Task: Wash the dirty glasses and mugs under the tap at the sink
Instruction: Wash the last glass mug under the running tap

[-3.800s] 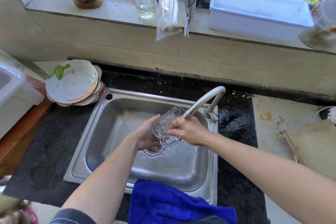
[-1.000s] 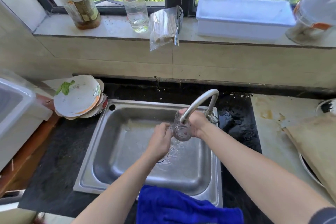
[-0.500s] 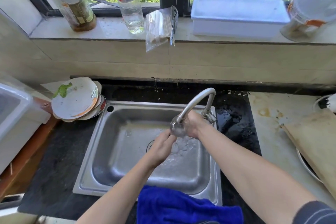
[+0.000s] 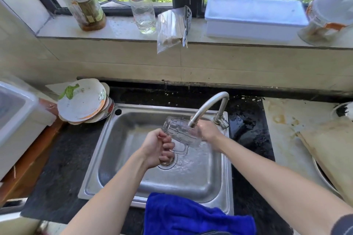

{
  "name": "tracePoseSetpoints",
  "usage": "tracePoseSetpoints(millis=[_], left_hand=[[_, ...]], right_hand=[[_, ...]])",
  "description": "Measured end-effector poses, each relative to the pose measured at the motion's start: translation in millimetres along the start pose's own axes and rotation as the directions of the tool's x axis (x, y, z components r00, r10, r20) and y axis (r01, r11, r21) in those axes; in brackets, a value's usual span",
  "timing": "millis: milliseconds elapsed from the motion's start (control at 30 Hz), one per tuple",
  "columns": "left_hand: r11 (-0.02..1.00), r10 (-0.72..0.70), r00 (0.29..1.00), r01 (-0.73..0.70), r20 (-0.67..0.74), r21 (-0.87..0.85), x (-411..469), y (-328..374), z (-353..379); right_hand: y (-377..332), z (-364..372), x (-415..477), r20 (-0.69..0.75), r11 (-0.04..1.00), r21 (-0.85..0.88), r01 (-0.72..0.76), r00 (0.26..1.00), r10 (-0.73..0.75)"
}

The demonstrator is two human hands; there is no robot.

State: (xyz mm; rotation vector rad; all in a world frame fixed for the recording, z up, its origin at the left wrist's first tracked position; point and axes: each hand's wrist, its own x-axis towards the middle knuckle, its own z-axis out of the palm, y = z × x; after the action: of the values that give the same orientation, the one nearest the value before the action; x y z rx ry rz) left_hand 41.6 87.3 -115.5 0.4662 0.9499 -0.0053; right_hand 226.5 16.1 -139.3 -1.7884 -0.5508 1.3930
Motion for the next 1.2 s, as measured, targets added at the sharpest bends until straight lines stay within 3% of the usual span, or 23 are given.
tracePoseSetpoints(millis=[100,167,233,267,333,433,500,533,567,600,700,733,833,933,1000,1133,1200], left_hand=[[0.999,-0.021,1.000,0.021,0.010,0.026,8.5,6.1,-0.2],[0.987,0.013,0.991,0.009,-0.135,0.161,17.4,9.4,9.2],[0.897,0.221,0.929,-0.073,-0.298,0.436,28.3,10.5,22.5],[0.804,0.384,0.861,-0.134,-0.334,0.579,34.1,9.4,31.7],[0.591,0.622,0.738,-0.226,-0.260,0.774,46.1,3.2,47.7],[0.396,0.742,0.659,-0.290,-0.118,0.871,57.7,-16.2,59.3],[0.213,0.810,0.585,-0.359,0.042,0.909,61.2,-29.3,59.9],[0.159,0.807,0.580,-0.392,0.109,0.906,61.9,-34.5,59.5],[0.156,0.796,0.588,-0.425,0.141,0.892,64.0,-37.4,57.7],[0.216,0.783,0.610,-0.450,0.122,0.867,66.9,-36.8,55.2],[0.521,0.696,0.705,-0.366,-0.135,0.771,81.2,-21.7,46.4],[0.558,0.656,0.732,-0.307,-0.183,0.771,83.0,-18.8,44.0],[0.519,0.636,0.761,-0.298,-0.129,0.801,85.2,-23.7,41.2],[0.701,0.576,0.746,-0.242,-0.333,0.671,78.3,-26.7,39.5],[0.684,0.596,0.706,-0.196,-0.383,0.702,75.2,-23.8,40.9],[0.486,0.696,0.689,-0.241,-0.205,0.840,62.2,-7.3,59.4],[0.456,0.693,0.715,-0.332,-0.095,0.826,57.5,-1.0,70.1]], right_hand=[[0.4,-23.1,-6.9,0.227,0.981,0.134,-0.142,0.968,0.110],[0.0,-30.8,-13.9,0.276,0.971,0.165,-0.174,0.953,0.124],[-0.2,-35.0,-20.1,0.313,0.951,0.220,-0.216,0.939,0.141],[0.0,-36.2,-23.4,0.327,0.935,0.263,-0.238,0.934,0.145],[0.3,-36.3,-26.0,0.324,0.907,0.346,-0.239,0.938,0.124],[-3.2,-31.3,-24.5,0.259,0.889,0.410,-0.203,0.961,0.100],[-6.0,-29.1,-20.3,0.164,0.886,0.424,-0.188,0.978,0.129],[-4.9,-28.4,-19.4,0.127,0.891,0.414,-0.187,0.981,0.147],[-2.2,-26.5,-19.9,0.112,0.896,0.401,-0.190,0.981,0.158],[2.0,-23.0,-22.2,0.122,0.896,0.396,-0.200,0.979,0.165],[12.0,-12.8,-30.1,0.188,0.880,0.407,-0.247,0.965,0.184],[12.6,-11.3,-31.0,0.190,0.866,0.429,-0.256,0.963,0.191],[9.0,-12.6,-26.8,0.157,0.819,0.515,-0.253,0.967,0.200],[10.4,-19.3,-26.5,0.225,0.826,0.502,-0.254,0.961,0.159],[8.6,-27.7,-27.3,0.242,0.882,0.413,-0.227,0.961,0.134],[-2.6,-38.6,-18.6,0.151,0.980,0.097,-0.172,0.976,0.157],[0.3,-35.0,-15.2,0.129,0.966,0.159,-0.204,0.974,0.185]])
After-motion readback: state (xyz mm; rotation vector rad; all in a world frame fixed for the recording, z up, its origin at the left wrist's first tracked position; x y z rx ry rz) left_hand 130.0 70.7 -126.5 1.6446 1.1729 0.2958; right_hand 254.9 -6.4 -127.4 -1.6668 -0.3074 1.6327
